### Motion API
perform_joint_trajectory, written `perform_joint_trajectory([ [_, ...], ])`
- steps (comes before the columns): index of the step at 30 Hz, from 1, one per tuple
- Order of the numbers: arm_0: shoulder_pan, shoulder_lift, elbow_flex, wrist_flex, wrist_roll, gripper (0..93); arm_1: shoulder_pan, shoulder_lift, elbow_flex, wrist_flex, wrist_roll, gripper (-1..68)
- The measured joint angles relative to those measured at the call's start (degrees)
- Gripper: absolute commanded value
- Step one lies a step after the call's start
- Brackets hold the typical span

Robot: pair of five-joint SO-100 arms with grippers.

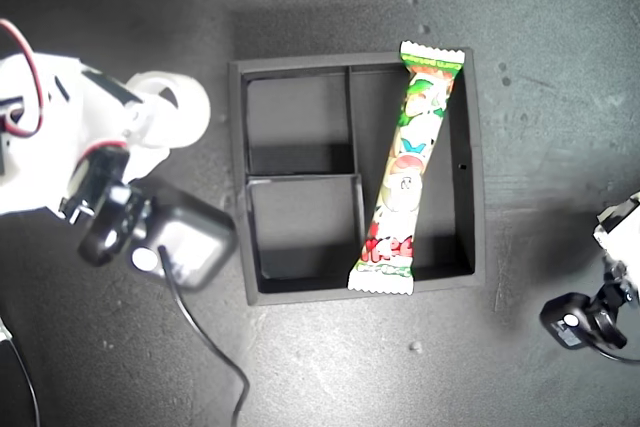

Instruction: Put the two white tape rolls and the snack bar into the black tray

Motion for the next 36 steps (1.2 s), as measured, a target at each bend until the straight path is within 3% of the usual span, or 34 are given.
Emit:
perform_joint_trajectory([
  [9,2.02,-16.79,-19.42,1.67,2.02,0.2,3.96,4.39,-1.14,-1.41,-1.76,-0.3],
  [14,3.08,-31.11,-30.94,4.04,2.02,0.2,4.75,4.57,-8.17,4.92,-4.13,-0.3],
  [24,3.96,-65.04,-73.65,25.22,2.02,0.1,7.47,5.10,-23.20,15.64,-10.02,-0.3],
  [28,3.78,-70.58,-84.29,27.25,1.93,1.0,7.91,5.10,-25.31,16.26,-11.34,-0.3],
  [36,3.16,-73.12,-85.61,27.42,0.62,18.0,7.38,5.10,-26.10,16.44,-11.69,-0.3],
])
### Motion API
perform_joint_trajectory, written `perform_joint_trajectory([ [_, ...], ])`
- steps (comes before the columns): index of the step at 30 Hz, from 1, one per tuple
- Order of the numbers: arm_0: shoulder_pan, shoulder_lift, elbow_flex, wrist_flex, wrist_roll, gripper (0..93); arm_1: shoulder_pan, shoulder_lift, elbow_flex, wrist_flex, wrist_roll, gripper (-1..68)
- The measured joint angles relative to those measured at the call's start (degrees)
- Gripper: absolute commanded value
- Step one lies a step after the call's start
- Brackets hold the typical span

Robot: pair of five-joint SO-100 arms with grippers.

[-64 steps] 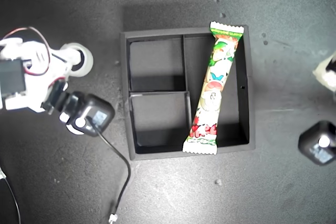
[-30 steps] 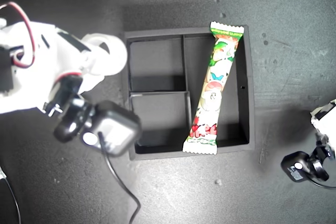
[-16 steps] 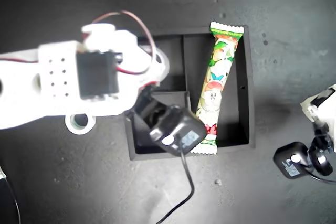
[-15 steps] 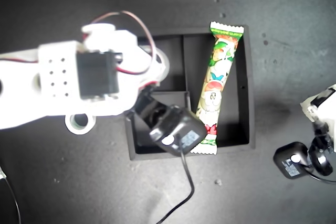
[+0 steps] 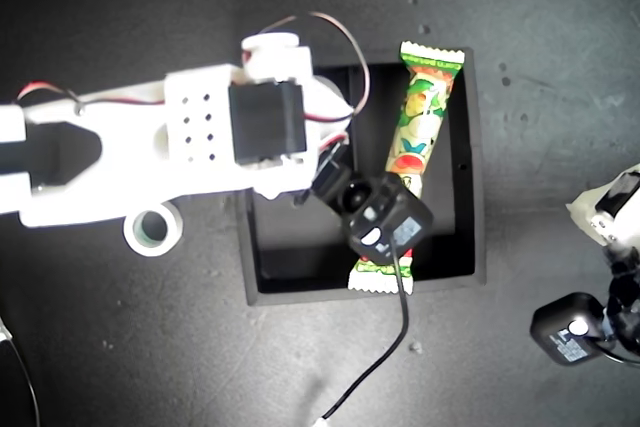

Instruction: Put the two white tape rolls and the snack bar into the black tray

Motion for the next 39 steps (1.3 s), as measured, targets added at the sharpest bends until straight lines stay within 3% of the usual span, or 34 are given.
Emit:
perform_joint_trajectory([
  [4,-0.53,0.09,2.29,0.00,-0.70,22.4,0.70,0.00,-0.26,0.00,0.00,-0.3],
  [14,-0.62,4.04,8.26,0.00,-0.70,22.4,1.32,1.32,-0.18,0.00,0.00,-0.3],
  [23,-1.58,24.96,25.58,0.09,0.35,22.4,1.58,8.17,3.16,1.41,0.00,-0.3],
  [30,-1.05,44.56,44.21,0.09,-1.05,22.4,5.19,27.16,16.35,2.11,1.41,-0.3],
  [39,5.89,53.17,55.99,0.09,-7.73,22.5,6.86,53.88,39.64,1.32,8.79,-0.3],
])
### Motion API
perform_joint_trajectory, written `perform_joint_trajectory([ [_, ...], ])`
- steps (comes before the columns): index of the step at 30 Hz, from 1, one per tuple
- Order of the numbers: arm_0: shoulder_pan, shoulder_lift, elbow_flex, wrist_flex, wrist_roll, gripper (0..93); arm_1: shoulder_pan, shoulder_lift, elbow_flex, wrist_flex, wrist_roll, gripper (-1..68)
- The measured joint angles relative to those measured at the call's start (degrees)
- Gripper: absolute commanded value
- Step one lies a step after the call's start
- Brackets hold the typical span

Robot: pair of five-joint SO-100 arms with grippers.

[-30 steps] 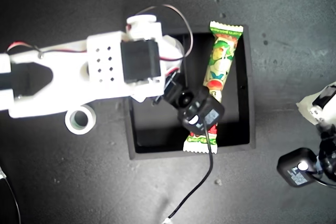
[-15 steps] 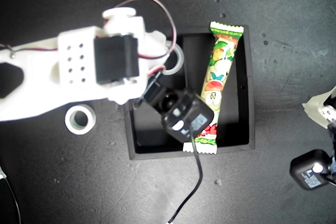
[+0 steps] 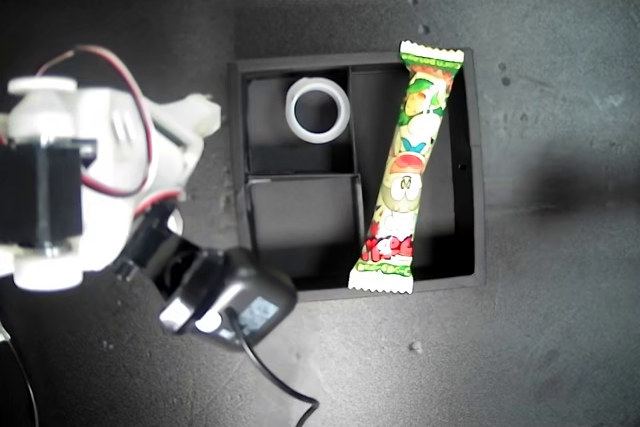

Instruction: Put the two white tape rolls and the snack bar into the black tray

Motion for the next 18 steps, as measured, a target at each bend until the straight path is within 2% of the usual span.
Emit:
perform_joint_trajectory([
  [5,4.48,1.93,4.92,0.00,-6.68,22.5,0.09,16.52,12.48,-0.35,3.34,-0.3],
  [10,11.87,6.15,12.83,-1.41,-17.14,22.5,-0.09,28.39,20.74,-1.93,5.45,-0.3],
  [18,21.80,10.46,25.93,-9.84,-31.20,22.6,-1.23,30.32,34.72,-15.21,8.79,-0.3],
])
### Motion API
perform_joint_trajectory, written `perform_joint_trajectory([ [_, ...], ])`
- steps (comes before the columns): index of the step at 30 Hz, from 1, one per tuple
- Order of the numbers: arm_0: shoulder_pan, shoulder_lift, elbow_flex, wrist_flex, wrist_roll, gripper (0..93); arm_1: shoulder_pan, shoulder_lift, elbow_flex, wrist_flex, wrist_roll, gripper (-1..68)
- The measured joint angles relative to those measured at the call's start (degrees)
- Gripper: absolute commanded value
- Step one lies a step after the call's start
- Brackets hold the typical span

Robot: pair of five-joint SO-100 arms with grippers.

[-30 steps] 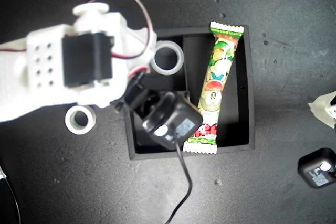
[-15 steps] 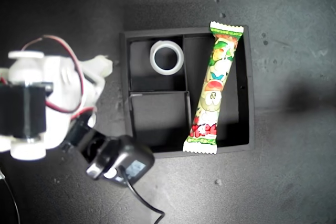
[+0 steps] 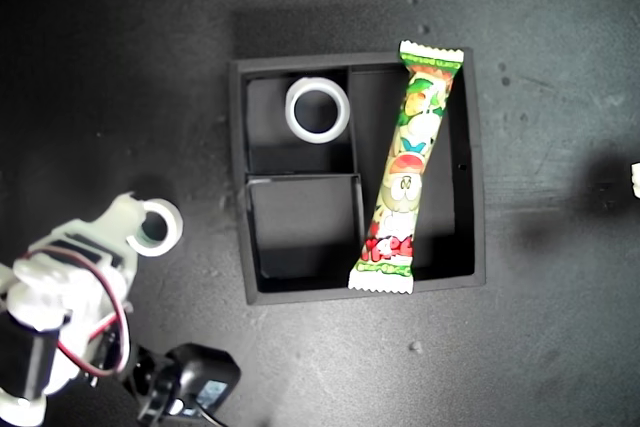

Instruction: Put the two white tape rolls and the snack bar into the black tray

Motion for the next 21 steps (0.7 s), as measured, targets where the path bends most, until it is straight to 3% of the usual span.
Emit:
perform_joint_trajectory([
  [8,1.32,0.35,10.46,-11.95,-1.93,22.7,0.79,0.35,4.83,-6.86,0.18,-0.3],
  [21,1.32,1.85,18.37,-23.99,-1.93,22.5,0.09,0.53,5.80,-7.56,0.18,-0.3],
])
